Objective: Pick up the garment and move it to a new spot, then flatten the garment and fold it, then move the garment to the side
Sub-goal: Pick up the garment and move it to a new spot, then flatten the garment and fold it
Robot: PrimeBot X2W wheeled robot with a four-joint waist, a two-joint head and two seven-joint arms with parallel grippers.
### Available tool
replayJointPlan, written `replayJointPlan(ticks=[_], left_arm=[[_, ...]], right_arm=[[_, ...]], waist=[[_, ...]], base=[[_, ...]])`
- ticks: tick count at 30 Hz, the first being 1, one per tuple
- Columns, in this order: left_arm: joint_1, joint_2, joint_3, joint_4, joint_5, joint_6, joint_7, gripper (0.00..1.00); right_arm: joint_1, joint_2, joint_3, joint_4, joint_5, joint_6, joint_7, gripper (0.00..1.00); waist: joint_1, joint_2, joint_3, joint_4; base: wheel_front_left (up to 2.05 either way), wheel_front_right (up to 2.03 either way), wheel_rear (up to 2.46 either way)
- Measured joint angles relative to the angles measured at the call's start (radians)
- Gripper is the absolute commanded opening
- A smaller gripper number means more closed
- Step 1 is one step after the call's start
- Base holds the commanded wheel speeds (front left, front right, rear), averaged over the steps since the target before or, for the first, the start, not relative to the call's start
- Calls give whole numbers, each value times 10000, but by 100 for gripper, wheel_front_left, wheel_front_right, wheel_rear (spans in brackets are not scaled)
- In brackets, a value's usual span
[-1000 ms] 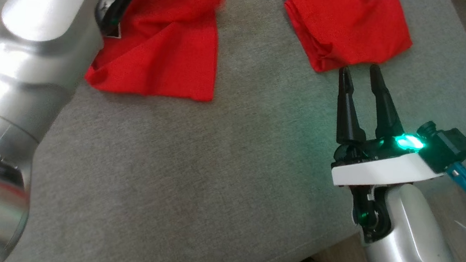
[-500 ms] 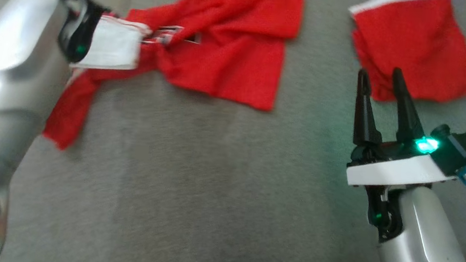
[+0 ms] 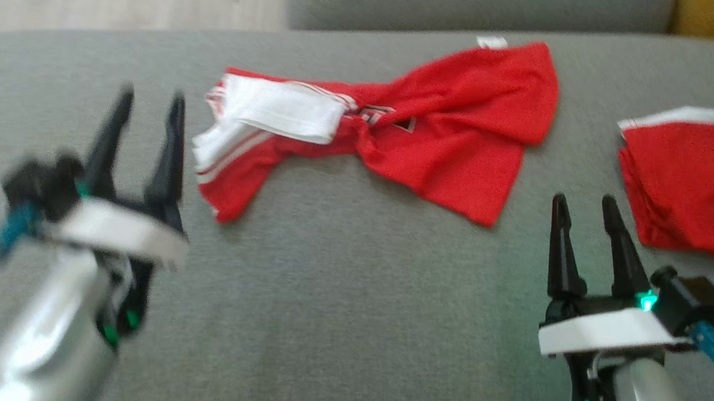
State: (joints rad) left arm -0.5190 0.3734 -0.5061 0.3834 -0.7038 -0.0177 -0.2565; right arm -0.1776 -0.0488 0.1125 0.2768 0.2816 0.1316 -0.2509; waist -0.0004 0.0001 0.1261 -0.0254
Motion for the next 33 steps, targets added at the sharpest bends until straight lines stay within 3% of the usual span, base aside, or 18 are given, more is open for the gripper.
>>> replayJointPlan(ticks=[7,13,19,26,33], left_arm=[[2873,-1085,1438,-1166,600,194,0,100],[3678,-1797,2378,-1400,1457,-69,0,100],[3389,-1944,2537,-909,2174,-525,19,100],[1783,-1843,2050,704,2190,-784,1638,100],[583,-1649,1695,1902,1987,-978,2512,100]], right_arm=[[513,4,27,92,2,0,0,100],[508,4,117,90,2,0,0,100],[455,4,161,67,0,-2,0,100],[372,4,245,52,17,-2,0,100],[-5,4,251,15,90,-2,0,100]], waist=[[0,0,-600,663],[3,0,-570,673],[3,0,-293,516],[5,0,252,256],[5,0,757,-88]], base=[[0,0,0],[0,0,0],[0,0,0],[0,0,0],[0,0,0]])
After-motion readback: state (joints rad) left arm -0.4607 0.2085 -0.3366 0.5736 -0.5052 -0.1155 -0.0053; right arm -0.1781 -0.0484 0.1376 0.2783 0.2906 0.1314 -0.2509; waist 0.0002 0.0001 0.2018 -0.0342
